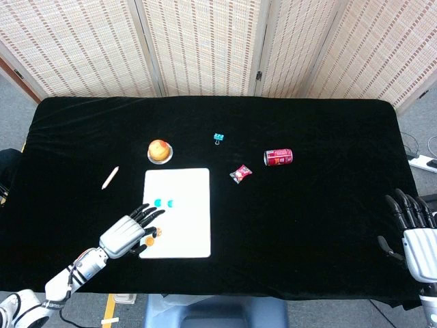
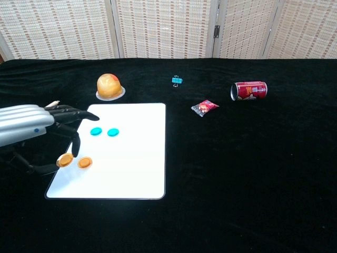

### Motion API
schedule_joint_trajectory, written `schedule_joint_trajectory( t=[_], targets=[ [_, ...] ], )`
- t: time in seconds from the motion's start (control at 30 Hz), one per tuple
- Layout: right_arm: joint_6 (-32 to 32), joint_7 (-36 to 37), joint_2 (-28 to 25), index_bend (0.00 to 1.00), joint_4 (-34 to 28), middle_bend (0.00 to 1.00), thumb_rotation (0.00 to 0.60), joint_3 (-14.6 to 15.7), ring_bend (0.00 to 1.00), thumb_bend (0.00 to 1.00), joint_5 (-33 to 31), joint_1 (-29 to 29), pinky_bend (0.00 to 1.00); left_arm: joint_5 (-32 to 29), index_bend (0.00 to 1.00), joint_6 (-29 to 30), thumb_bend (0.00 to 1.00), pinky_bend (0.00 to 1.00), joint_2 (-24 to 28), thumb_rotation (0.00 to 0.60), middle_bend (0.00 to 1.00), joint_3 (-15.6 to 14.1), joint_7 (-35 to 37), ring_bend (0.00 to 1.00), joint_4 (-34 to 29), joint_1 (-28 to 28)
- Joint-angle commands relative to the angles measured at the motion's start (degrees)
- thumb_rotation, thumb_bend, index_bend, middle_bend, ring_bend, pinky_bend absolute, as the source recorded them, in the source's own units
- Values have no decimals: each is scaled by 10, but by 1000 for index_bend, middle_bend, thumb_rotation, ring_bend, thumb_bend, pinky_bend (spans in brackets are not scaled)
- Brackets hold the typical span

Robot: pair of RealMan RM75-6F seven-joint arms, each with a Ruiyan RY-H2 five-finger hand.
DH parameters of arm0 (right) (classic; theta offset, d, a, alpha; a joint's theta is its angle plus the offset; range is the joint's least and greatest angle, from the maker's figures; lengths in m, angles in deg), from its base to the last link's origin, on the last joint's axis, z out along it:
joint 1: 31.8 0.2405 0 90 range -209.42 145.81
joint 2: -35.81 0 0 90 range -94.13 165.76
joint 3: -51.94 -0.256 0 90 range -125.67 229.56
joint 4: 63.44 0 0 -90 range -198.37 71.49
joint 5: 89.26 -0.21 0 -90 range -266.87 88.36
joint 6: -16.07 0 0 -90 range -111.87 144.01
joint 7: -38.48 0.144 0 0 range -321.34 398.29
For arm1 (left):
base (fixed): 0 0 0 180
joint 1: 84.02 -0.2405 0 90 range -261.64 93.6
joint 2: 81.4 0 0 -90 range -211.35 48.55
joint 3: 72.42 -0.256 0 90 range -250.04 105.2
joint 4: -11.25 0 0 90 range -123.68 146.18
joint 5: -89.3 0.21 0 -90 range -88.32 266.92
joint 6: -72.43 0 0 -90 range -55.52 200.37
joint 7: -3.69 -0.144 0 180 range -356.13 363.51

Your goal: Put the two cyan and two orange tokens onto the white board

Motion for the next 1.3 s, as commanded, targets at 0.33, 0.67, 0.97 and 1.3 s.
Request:
schedule_joint_trajectory(
  t=[0.33, 0.67, 0.97, 1.3],
  targets=[
    [5, 7, 2, 0, 7, 32, 600, -1, 30, 357, -7, 1, 35, -70, 482, -98, 431, 0, -52, 600, 71, 46, -32, 0, -6, 64],
    [4, 10, 1, 0, 10, 32, 600, -1, 32, 357, -9, -2, 35, -129, 473, -135, 431, 0, -75, 600, 71, 59, -68, 0, 19, 76],
    [2, 9, 1, 0, 9, 32, 600, -1, 31, 358, -10, -4, 35, -133, 469, -133, 431, 0, -79, 600, 71, 52, -66, 0, 21, 78],
    [3, 9, 1, 0, 10, 32, 600, -1, 31, 357, -12, -4, 35, -142, 405, -137, 431, 0, -81, 600, 71, 48, -72, 0, 21, 82]
  ],
)
